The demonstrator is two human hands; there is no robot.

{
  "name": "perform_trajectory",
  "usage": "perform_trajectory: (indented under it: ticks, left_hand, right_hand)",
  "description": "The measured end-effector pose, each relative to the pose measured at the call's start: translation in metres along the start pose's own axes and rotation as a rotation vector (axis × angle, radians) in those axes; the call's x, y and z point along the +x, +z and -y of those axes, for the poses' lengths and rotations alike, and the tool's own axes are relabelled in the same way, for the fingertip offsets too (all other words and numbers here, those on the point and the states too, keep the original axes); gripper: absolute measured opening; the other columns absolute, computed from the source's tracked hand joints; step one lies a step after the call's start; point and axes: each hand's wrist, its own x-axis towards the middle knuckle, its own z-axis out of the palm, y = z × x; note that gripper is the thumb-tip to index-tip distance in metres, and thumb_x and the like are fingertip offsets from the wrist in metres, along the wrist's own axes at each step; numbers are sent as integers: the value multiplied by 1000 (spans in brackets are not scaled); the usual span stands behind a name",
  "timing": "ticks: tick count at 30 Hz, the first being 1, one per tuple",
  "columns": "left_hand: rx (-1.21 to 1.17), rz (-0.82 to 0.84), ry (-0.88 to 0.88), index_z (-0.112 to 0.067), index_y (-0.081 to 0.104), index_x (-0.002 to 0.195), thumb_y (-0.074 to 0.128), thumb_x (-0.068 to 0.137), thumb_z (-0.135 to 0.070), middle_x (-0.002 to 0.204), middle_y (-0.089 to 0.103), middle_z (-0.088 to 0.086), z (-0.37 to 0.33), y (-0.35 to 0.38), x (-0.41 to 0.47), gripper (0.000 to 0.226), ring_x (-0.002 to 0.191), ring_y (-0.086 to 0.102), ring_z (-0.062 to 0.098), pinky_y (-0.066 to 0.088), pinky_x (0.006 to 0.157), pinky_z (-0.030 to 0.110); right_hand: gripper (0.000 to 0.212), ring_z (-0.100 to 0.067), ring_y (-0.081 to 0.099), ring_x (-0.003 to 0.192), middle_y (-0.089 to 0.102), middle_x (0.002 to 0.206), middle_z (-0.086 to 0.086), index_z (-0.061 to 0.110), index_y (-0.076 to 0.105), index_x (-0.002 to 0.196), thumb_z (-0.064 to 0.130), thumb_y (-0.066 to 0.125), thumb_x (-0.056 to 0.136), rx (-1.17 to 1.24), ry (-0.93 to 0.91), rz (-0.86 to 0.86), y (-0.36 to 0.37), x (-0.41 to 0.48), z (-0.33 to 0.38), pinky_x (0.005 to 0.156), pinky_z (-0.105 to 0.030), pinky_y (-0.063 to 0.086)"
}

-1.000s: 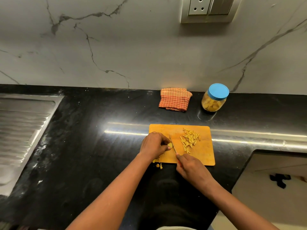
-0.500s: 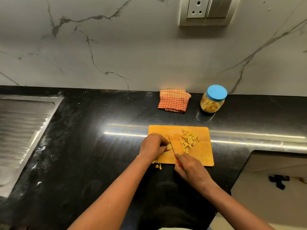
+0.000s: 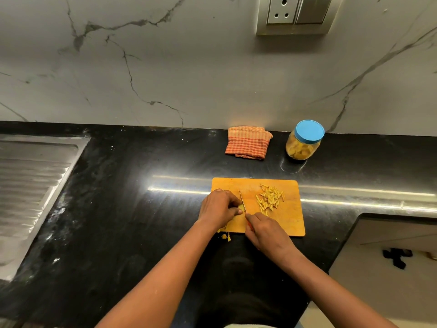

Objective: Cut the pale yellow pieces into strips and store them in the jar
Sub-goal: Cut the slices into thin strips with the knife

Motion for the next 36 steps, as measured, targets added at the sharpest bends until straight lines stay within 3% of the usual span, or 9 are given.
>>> perform_trajectory:
  ticks: [6, 11, 20, 30, 36]
  left_hand:
    - [-15, -10, -6, -31, 75, 104, 80, 76, -41, 101, 72, -13, 1, 0, 0, 30, 94, 63, 9, 53, 81, 30]
    - [-39, -28, -13, -31, 75, 103, 80, 75, -41, 99, 72, -12, 1, 2, -1, 30, 94, 61, 8, 50, 79, 24]
    - [-58, -50, -42, -32, 75, 102, 81, 75, -40, 97, 72, -13, 1, 3, -4, 29, 97, 57, 7, 46, 80, 24]
    - [-61, -48, -21, -32, 75, 99, 79, 77, -36, 95, 70, -13, 1, 3, -5, 23, 99, 54, 9, 47, 79, 28]
    - [-88, -50, -34, -32, 75, 98, 81, 75, -38, 94, 70, -14, 2, 3, -4, 24, 96, 54, 6, 44, 75, 25]
  right_hand:
    - [36, -15, 61, 76, 65, 92, -3, 9, 59, 128, 22, 58, 94, -3, -8, 39, -1, -33, -3, 67, -28, 52]
    - [37, -11, 60, 69, 65, 85, 0, 5, 65, 121, 15, 70, 86, 21, -3, -34, -7, -36, -6, 61, -22, 51]
    - [36, -11, 59, 68, 64, 84, -1, 5, 66, 119, 14, 71, 84, 82, -14, -50, -5, -26, 5, 60, -19, 46]
    - [38, -24, 61, 86, 64, 101, -10, 6, 55, 132, 21, 51, 98, 19, 2, 17, -2, -7, 4, 74, -32, 48]
    - [37, -20, 61, 74, 63, 89, -5, 6, 59, 128, 21, 58, 93, -43, -1, 43, 1, -24, -1, 63, -31, 51]
